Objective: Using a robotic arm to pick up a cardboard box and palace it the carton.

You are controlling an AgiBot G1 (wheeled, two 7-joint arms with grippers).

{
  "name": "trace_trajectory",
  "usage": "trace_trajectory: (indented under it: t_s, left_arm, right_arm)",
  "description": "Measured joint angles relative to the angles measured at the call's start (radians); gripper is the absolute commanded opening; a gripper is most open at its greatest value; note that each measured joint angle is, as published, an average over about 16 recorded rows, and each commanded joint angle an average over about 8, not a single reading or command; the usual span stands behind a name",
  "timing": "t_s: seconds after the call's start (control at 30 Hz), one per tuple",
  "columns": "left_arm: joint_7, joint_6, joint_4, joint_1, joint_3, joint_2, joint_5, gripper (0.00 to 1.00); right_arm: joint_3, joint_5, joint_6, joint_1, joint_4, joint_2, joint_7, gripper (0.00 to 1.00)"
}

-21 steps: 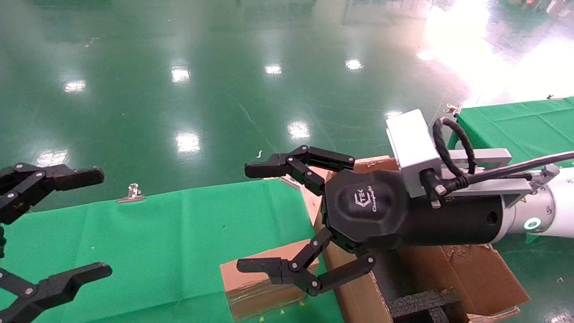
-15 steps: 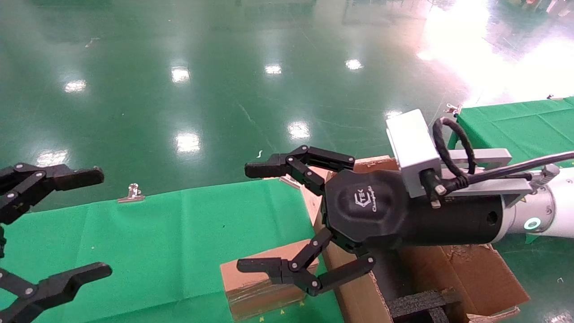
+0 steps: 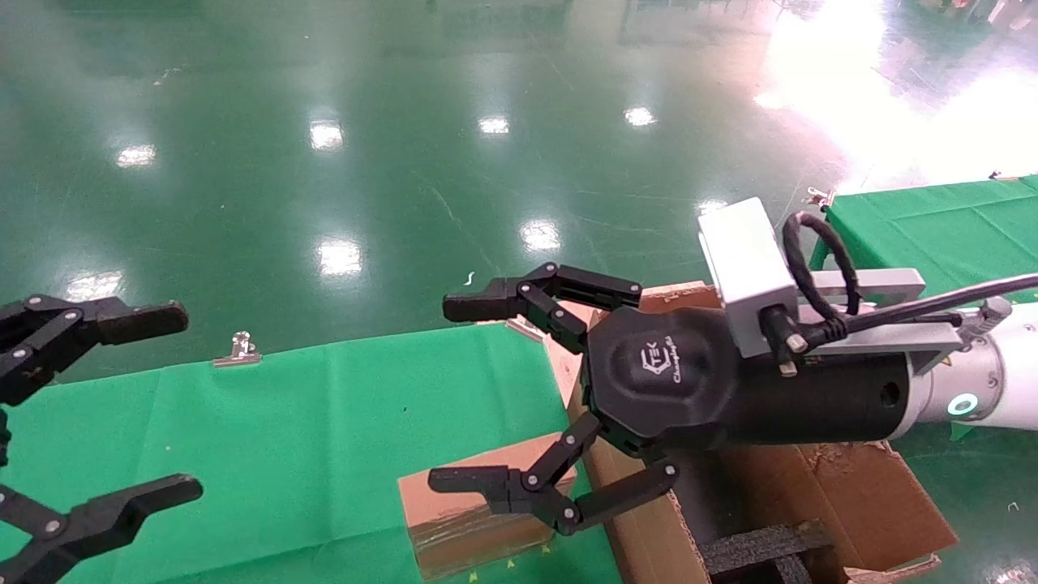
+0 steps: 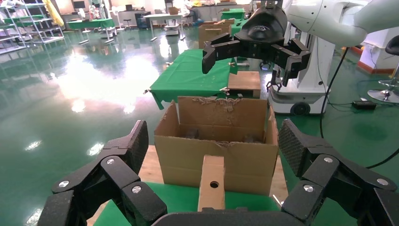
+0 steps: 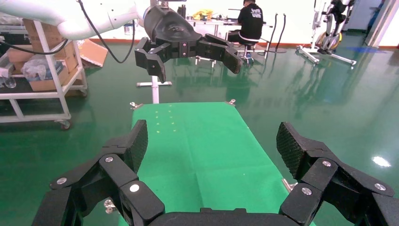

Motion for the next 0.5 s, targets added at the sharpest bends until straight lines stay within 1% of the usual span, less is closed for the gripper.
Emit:
trace_trajectory:
  t_s: [0.13,0.27,0.37,0.5]
  left_arm:
    - [0.000,0.000,0.000,0.000,0.000,0.000,0.000,0.00]
    - [0.000,0.000,0.000,0.000,0.000,0.000,0.000,0.00]
    - [0.000,0.000,0.000,0.000,0.000,0.000,0.000,0.00]
    - [0.000,0.000,0.000,0.000,0.000,0.000,0.000,0.00]
  right_arm:
    - [-0.006,-0.016,-0.002,0.006,0.000,-0.001,-0.004,1.00]
    - [-0.027,-0.069,-0.009,0.028,0.002,-0.004,-0.010,1.00]
    - [-0.055,-0.134,-0.017,0.058,0.001,-0.011,-0.012,1.00]
    - [-0.107,-0.251,-0.031,0.115,-0.008,-0.029,-0.014,1.00]
